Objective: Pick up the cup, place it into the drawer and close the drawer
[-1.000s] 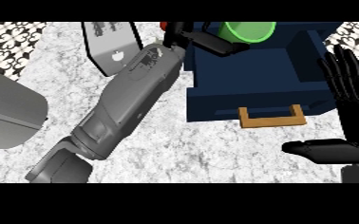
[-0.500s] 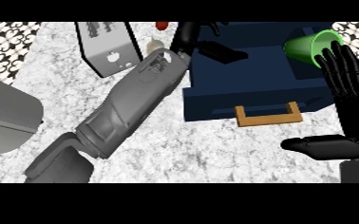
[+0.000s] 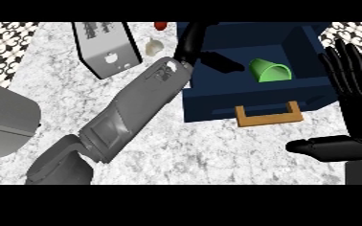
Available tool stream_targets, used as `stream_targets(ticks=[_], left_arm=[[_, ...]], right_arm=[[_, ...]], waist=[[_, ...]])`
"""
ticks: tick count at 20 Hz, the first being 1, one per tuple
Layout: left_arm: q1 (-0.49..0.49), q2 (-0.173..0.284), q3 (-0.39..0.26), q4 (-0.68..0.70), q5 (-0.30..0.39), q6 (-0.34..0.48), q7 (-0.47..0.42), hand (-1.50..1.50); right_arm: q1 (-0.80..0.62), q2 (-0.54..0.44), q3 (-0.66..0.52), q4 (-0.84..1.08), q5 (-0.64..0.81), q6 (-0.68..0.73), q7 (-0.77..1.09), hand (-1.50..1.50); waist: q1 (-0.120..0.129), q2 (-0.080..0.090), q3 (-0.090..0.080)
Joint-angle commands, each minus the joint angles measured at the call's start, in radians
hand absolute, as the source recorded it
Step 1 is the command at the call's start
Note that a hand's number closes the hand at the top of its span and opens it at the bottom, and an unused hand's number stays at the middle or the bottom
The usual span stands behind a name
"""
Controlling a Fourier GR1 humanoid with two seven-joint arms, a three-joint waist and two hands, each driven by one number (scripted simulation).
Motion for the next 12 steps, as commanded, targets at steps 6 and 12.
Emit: stream_targets(ticks=[6,12], left_arm=[[-0.009,0.000,0.031,-0.067,0.089,0.029,-0.128,-1.50],[-0.018,0.000,0.081,-0.114,0.100,0.043,-0.108,-1.50]], right_arm=[[0.003,-0.007,-0.014,-0.036,-0.221,0.112,0.059,1.50],[0.077,-0.097,0.019,-0.130,-0.086,0.179,0.034,1.50]], waist=[[0.014,-0.004,-0.001],[0.062,-0.019,-0.001]])
